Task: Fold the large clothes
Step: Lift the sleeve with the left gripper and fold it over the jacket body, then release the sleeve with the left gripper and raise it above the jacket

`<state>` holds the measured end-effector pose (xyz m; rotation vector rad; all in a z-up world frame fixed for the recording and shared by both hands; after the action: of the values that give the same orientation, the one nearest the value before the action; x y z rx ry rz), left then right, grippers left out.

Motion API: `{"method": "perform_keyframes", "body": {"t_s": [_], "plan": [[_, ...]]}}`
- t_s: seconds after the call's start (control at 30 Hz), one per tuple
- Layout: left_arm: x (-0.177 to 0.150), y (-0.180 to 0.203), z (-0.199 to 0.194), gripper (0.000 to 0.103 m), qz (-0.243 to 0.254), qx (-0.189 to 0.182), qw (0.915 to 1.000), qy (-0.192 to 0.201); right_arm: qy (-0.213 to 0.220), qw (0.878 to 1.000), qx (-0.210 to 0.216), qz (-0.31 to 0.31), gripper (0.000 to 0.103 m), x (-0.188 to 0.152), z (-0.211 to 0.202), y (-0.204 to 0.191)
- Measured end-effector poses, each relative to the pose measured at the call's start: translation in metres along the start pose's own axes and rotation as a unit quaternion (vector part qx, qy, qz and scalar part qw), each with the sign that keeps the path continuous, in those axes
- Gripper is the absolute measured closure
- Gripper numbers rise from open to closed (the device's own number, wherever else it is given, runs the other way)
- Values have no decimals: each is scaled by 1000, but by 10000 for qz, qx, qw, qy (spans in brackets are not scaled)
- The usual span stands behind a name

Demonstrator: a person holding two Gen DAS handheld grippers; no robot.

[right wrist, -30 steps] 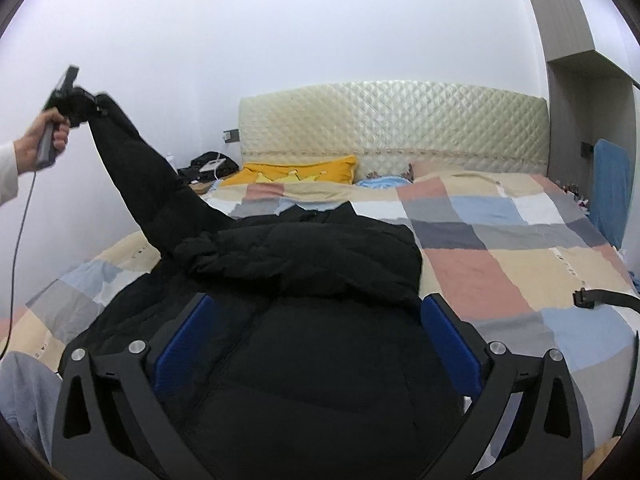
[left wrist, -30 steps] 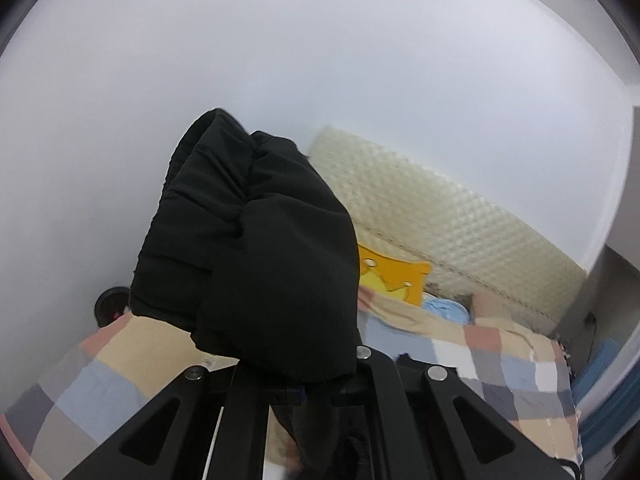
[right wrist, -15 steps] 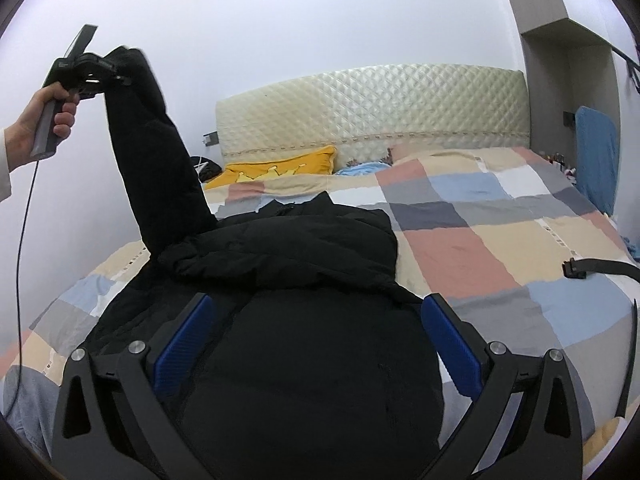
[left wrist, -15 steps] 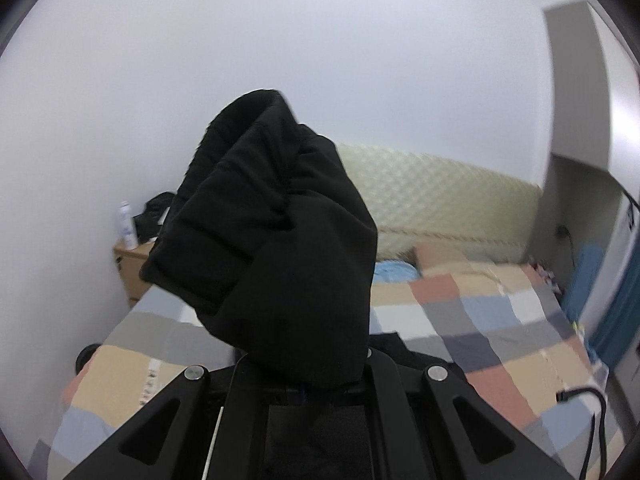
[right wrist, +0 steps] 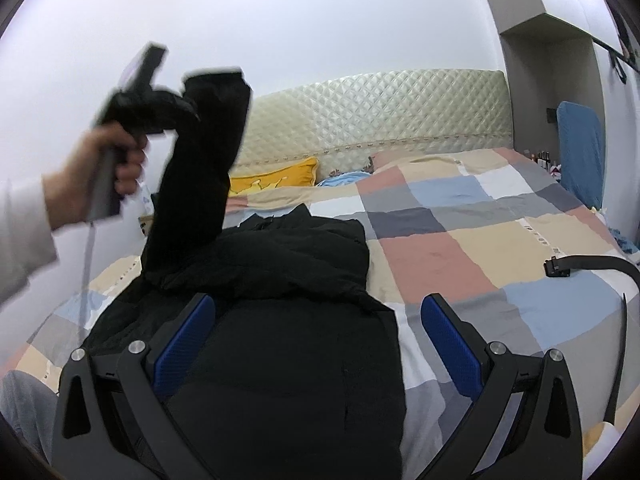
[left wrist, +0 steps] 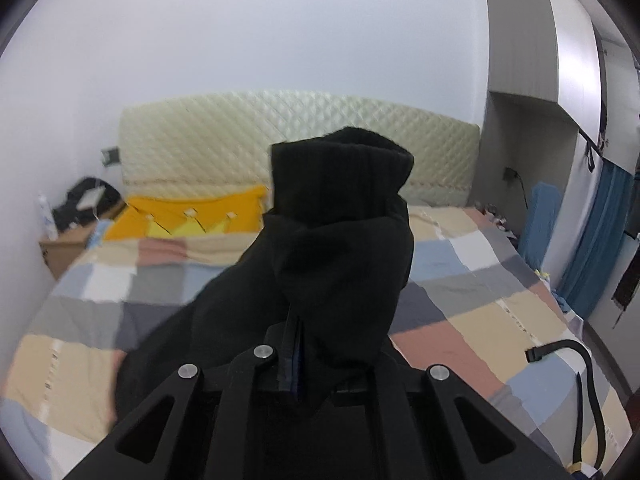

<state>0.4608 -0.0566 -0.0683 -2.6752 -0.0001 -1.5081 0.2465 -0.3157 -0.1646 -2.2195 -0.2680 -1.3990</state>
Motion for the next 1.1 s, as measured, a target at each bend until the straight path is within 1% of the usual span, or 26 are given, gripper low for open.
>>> {"method": "perform_keyframes", "body": {"t_s": [0.1,0.17,0.23,0.33,0.43,0.47,0.53,0.6,0.7,0.8,0.87,0.93,0.97,1.03,1.1], "plan": [[-28,33,25,96,226,-96,9996,-136,113,9999,34,108,0,3,-5,9],[-46,56,41,96,366,-149,9988,-272,116,9998,35,176,0,3,-3,14],[-68,76,58,95,557,-193,9972,-454,51,9997,70,249,0,1,2,17],[-101,101,86,94,786,-237,9927,-882,-2,9996,128,261,0,-1,5,19],[-133,118,109,93,959,-121,9890,-1122,-52,9995,152,258,0,-3,11,20],[-144,123,117,92,989,-65,9877,-1206,-70,9995,160,276,0,-4,12,21],[-159,126,131,89,1042,122,9853,-1348,-115,9992,181,341,0,-6,16,24],[-169,130,141,87,1022,223,9850,-1375,-121,9988,259,406,0,-7,19,26],[-175,136,144,84,1138,336,9846,-1285,-200,9987,219,417,0,-9,25,28],[-176,140,143,75,1455,473,9814,-1157,-256,9984,216,466,0,-10,30,30],[-178,144,140,69,1723,653,9775,-1029,-272,9984,191,465,0,-10,32,31],[-179,146,136,64,1804,826,9754,-964,-291,9984,175,442,0,-11,34,30],[-179,147,133,59,1755,843,9760,-970,-291,9984,187,447,0,-11,34,29],[-178,148,127,50,1679,739,9776,-1029,-245,9981,269,506,0,-11,32,29],[-175,147,119,48,1609,690,9794,-1003,-178,9980,277,537,0,-10,30,31]]}}
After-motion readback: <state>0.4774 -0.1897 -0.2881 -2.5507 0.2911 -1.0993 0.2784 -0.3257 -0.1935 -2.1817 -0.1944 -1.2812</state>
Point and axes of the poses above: each gripper's, at about its wrist camera, not at the fingertips, and z roughly the way its jaws point, y to its right, x to its top, the point moved 5 cm from there along z, roughly the way its jaws point, and after that the axes turned 15 degrees about x, right-handed, at the moved point
